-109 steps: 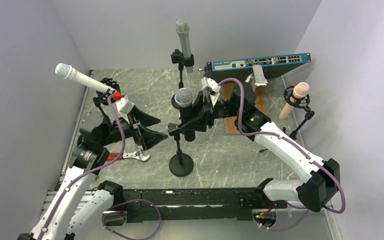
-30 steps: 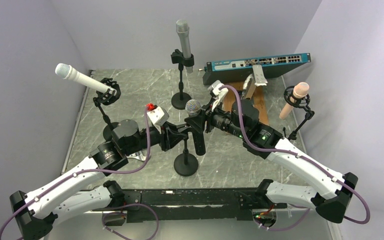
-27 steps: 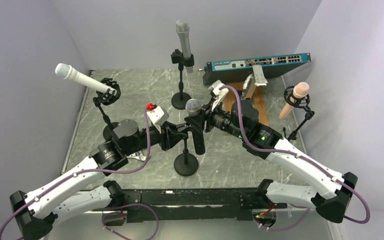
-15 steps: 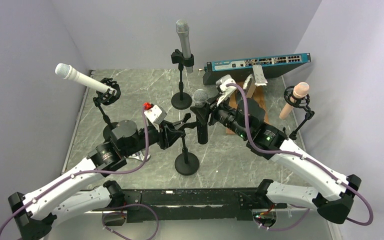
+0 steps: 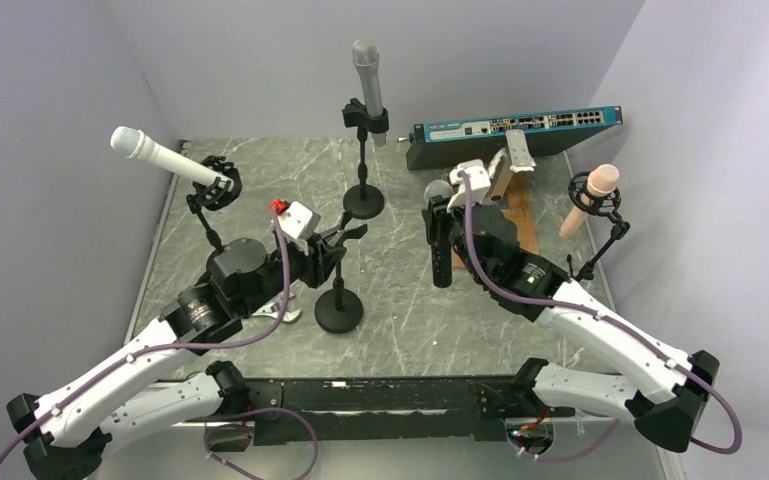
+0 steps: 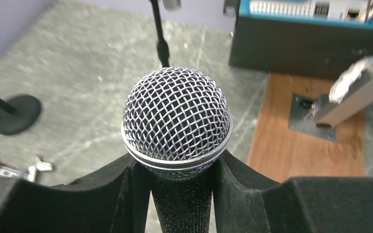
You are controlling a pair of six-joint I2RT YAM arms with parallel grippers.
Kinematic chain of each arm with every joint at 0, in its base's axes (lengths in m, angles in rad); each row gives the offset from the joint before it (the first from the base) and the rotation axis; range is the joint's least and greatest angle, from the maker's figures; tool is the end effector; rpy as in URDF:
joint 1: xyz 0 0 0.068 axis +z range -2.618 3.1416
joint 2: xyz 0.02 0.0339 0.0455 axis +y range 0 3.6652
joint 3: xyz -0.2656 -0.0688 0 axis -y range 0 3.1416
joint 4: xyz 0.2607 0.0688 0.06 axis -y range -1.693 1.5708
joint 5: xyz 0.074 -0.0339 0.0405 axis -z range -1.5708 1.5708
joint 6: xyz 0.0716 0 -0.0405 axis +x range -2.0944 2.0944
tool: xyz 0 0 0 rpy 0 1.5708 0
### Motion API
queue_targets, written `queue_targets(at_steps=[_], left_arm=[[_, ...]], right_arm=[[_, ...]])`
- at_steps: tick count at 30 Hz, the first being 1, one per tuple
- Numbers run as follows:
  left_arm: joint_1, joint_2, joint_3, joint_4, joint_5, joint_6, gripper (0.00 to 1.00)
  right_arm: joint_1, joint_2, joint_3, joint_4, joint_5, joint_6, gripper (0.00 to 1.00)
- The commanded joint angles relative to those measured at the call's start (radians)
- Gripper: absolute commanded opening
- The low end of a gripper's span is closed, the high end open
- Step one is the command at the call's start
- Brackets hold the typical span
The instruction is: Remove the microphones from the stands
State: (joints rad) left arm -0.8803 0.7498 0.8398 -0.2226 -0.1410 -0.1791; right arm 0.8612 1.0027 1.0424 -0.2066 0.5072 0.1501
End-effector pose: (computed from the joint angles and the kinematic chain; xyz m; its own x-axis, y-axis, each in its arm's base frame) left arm 0.1501 -0.1659 0.3585 -0.2030 -0.0312 -0.9787 0.6488 0.7443 -0.1583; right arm 0.2022 0.1821 0.3850 -0.1595 0.0149 -0.9871 -0.3309 0.9412 0.0677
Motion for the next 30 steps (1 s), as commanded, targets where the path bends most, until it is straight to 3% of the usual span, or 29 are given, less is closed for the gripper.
queue_targets(at_steps=[1,9,16,30], left_arm=[[0.0,0.017,0.09,0.072,-0.029,0.073,0.0],[-0.004,0.013,-0.111,0.172,0.062,0.026,0.0],[-0.009,-0.139,-0.32,0.165,0.012,-0.044,0.0],[-0.01,-0.217,-0.558,0.207,-0.008,-0.195,0.0]], right_arm=[[-0.033,-0.009,-0.044,-0.007,-0.003,0.039,0.0],[-0.052,0.02,-0.08,-0.012,-0.075,0.082,0.0],[-0.063,0.047,-0.112,0.026,-0.141,0.107,0.0],[-0.078,0.108,-0.128,0.07,-0.208,0.127,0.0]])
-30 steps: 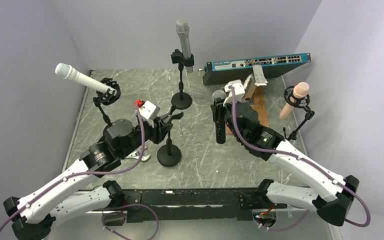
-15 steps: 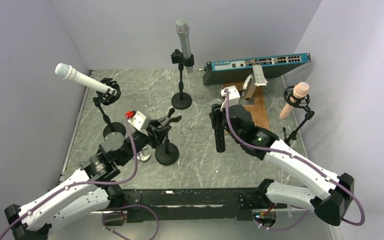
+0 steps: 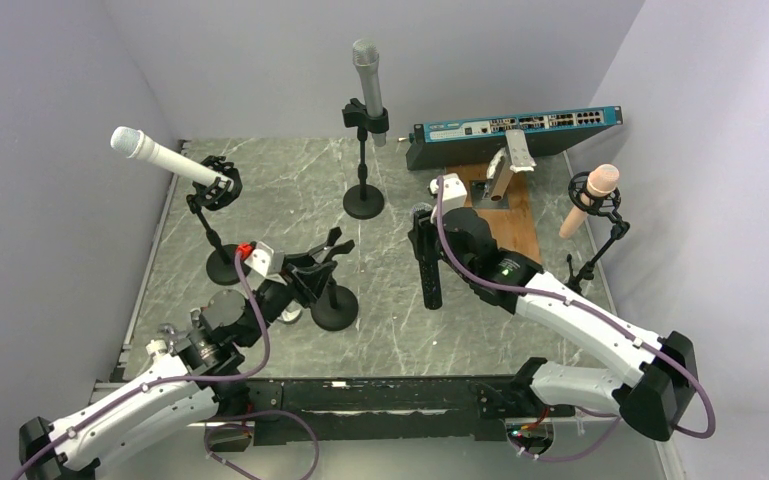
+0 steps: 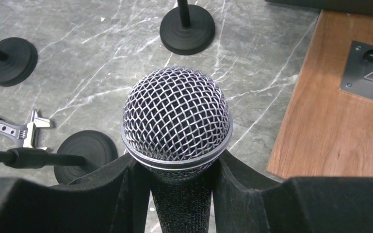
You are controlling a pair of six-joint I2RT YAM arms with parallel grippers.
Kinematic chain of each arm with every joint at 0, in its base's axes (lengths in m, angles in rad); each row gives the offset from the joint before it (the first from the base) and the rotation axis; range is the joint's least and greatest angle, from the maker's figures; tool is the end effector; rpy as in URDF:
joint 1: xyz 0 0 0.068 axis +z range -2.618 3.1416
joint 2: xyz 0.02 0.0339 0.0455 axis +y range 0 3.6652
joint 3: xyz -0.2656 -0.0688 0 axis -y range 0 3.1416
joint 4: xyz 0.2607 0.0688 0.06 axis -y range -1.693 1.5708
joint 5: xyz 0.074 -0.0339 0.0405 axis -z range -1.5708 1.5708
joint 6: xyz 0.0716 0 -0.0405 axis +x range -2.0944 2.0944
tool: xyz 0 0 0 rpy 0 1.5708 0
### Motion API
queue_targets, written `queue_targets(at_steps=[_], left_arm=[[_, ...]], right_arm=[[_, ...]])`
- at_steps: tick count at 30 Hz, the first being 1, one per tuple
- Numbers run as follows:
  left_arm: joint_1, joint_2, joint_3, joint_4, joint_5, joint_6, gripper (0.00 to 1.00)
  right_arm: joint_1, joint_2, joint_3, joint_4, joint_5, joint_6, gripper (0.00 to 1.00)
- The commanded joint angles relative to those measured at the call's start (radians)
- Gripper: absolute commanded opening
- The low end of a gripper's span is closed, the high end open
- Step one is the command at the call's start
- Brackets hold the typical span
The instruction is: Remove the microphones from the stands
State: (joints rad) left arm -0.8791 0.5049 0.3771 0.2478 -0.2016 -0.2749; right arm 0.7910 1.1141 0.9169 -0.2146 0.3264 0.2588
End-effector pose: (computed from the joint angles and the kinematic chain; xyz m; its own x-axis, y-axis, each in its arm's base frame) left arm 0.1366 -0.1425 0.2855 -0.0969 -0.2999 -0.9490 0.6249 0.7238 -0.2926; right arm 0.2274 0.1973 0.3029 -0.3916 -0.0512 -0.9187 -0.3793 0.9186 0.1105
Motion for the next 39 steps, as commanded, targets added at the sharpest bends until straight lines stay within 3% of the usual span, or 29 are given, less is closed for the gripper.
queue_targets(at_steps=[1,10,16,17,21,24,31,35,39], left_arm=[[-0.011,0.026,-0.105,-0.265,0.056,-0.108,0.0],[-0.01,0.003,-0.206,-0.211,0.039,-0.166,0.0],[-0.011,0.026,-0.181,-0.223,0.03,-0.201,0.0],[-0.01,0.03,-0.169,-0.236,0.042,-0.202,0.05],[-0.011,0.036,-0.063,-0.313,0.077,-0.189,0.72],[-0.01,0.053,0.06,-0.383,0.105,-0.098,0.97],[-0.01,0.174,0.484,-0.67,0.104,0.065,1.0],[-0.01,0.239,0.67,-0.742,0.142,0.087,1.0],[-0.01,0.34,0.879,-0.793,0.086,0.156,0.99]], right_arm=[[-0.01,-0.004,-0.005,0.082,-0.031,0.019,0.0],[-0.027,0.037,-0.012,0.105,-0.078,0.029,0.0],[-0.035,0.068,-0.006,0.079,-0.082,0.015,0.0],[-0.036,0.074,-0.005,0.075,-0.082,0.013,0.0],[-0.057,0.104,0.006,0.044,-0.081,0.012,0.0],[-0.084,0.121,0.013,0.019,-0.086,0.009,0.0],[-0.119,0.134,0.0,-0.005,-0.086,0.019,0.0],[-0.148,0.199,0.039,-0.054,-0.054,0.069,0.0],[-0.182,0.309,0.134,-0.134,0.032,0.154,0.0]])
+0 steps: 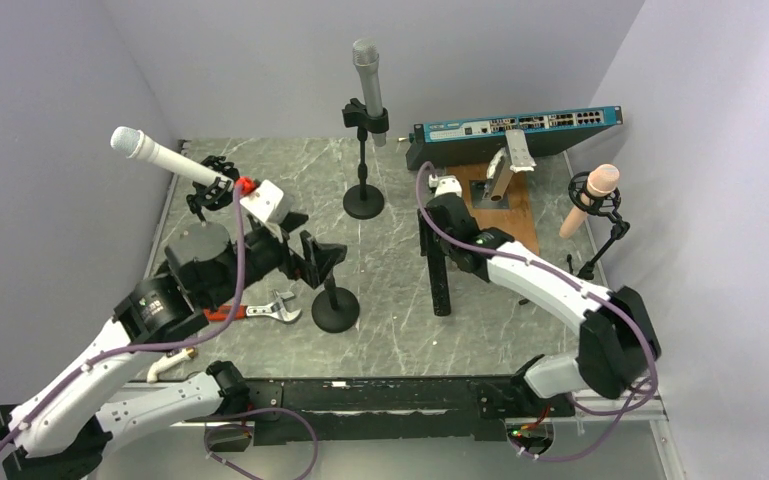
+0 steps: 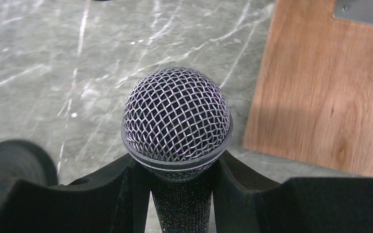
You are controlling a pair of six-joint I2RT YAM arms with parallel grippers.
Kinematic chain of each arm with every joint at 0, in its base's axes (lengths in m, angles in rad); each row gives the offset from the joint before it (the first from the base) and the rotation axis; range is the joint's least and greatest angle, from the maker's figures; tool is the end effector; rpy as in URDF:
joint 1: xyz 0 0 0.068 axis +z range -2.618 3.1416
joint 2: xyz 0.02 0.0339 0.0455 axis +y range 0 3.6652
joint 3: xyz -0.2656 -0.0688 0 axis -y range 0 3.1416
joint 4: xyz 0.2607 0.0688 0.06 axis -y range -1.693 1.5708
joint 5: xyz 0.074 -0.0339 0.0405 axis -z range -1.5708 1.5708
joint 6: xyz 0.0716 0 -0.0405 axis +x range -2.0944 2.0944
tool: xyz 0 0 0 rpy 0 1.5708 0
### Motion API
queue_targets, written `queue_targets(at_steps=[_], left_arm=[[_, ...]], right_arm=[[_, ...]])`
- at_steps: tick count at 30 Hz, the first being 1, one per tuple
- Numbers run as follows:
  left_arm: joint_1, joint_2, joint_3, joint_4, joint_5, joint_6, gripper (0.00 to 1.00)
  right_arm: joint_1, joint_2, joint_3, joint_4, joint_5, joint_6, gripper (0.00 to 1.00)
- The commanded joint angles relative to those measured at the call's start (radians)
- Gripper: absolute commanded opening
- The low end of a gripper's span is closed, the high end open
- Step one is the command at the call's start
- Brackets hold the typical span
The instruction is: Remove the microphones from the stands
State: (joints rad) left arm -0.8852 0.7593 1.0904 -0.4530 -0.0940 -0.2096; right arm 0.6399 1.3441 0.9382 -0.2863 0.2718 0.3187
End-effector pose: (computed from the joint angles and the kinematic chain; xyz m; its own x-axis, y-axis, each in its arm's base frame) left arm 0.1309 -0.1495 0.4202 -0.2234 -0.0541 -0.9732 0.6800 0.7067 -0.1954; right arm 0.2791 0.1838 0.2332 -0.6145 -0.0811 -0.7848 -0.2284 0.9704 0.0785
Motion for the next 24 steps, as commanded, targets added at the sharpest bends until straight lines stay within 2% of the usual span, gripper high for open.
queue_targets(at_steps=[1,3,6,9,14,19,24], left_arm=[[-0.003,0.116,0.216,-0.106,-0.048,0.111,1.0],[-0.004,0.171,0.33,-0.129,-0.103,0.153,0.99],[-0.003,0.202,0.358,-0.091,-0.224,0.229,0.99],[0.003,0.157,0.251,0.016,-0.311,0.282,0.99],[0.059,0.012,0.054,0.134,-0.309,0.282,0.99],[0.096,-0.083,-0.052,0.218,-0.29,0.27,0.99],[0.095,-0.12,-0.091,0.251,-0.271,0.259,0.98]], right_arm=[[-0.042,0.113,0.139,-0.082,0.102,0.118,0.0],[-0.066,0.181,0.19,-0.107,0.12,0.153,0.0],[-0.092,0.288,0.264,-0.138,0.146,0.184,0.0],[-0.097,0.409,0.353,-0.171,0.173,0.18,0.0],[-0.099,0.554,0.461,-0.219,0.227,0.165,0.0],[-0.1,0.592,0.42,-0.148,0.298,0.125,0.0],[-0.104,0.607,0.384,-0.057,0.304,0.08,0.11]])
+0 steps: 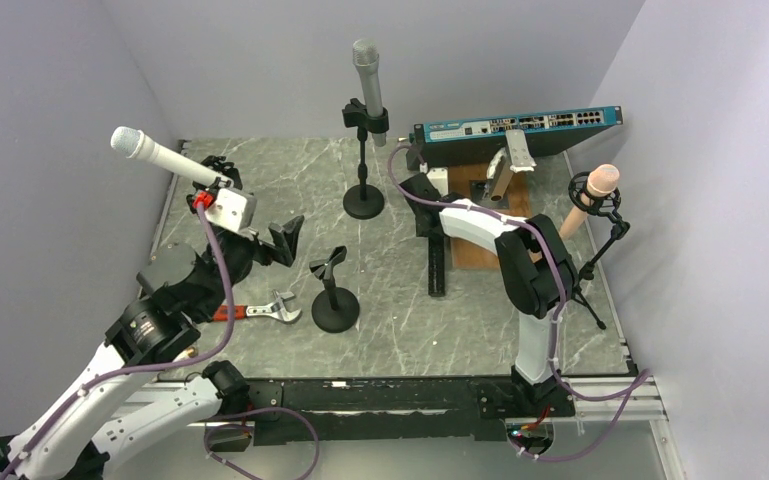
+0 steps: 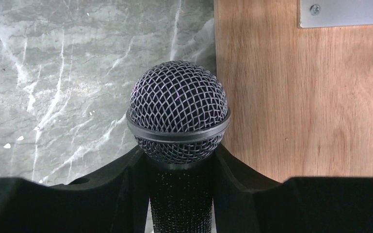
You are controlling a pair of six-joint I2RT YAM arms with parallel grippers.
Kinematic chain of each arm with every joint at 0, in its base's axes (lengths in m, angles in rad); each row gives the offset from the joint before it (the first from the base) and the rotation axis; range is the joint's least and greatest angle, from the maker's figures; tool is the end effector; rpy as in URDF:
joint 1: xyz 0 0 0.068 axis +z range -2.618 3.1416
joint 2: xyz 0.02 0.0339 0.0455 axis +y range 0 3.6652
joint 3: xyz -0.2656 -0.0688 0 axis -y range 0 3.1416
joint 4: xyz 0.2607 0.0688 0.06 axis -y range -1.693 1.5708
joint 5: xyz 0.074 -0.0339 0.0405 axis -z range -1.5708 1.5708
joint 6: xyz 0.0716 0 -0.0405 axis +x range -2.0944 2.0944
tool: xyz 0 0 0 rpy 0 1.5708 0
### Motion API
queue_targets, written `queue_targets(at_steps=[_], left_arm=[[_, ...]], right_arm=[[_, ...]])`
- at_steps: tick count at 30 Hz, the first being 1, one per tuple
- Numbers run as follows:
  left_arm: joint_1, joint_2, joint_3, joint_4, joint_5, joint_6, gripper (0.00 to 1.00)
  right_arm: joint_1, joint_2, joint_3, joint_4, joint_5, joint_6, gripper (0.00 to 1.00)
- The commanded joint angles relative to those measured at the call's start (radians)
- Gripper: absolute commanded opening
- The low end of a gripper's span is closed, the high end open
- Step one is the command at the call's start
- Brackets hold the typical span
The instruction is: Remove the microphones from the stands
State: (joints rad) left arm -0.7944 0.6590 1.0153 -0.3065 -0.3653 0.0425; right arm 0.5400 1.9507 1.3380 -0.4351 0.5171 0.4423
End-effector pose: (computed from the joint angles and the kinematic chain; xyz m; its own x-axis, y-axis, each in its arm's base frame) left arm 0.1403 -0.1063 0.4303 0.0525 0.0031 -0.9986 0.4145 0.9097 0.0247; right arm 0.3907 0.1929 0.1413 -0.7722 -0.0291 -0.6347 0.1055 0.9792 -0.1733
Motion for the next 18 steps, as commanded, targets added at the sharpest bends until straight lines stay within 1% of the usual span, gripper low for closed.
queue_targets(at_steps=[1,4,7,13,15,18], left_arm=[[0.005,-0.023,-0.018,0.109,0.003,0.006,0.98],[0.003,-0.017,-0.025,0.114,0.008,0.007,0.97],[0.003,-0.011,-0.034,0.121,0.008,0.017,0.97],[0.004,-0.003,-0.046,0.129,0.003,0.042,0.98],[0.004,-0.002,-0.054,0.138,-0.001,0.046,0.98],[0.003,0.0,-0.054,0.136,-0.008,0.037,0.99]], right_arm=[[-0.005,-0.001,-0.025,0.111,0.054,-0.051,0.15],[-0.012,0.011,-0.032,0.132,0.034,-0.058,0.26],[-0.015,0.02,-0.032,0.129,0.021,-0.066,0.4],[-0.014,0.003,-0.049,0.14,-0.001,-0.078,0.65],[-0.014,-0.001,-0.037,0.12,-0.002,-0.08,0.71],[-0.013,-0.034,-0.027,0.096,-0.002,-0.088,0.75]])
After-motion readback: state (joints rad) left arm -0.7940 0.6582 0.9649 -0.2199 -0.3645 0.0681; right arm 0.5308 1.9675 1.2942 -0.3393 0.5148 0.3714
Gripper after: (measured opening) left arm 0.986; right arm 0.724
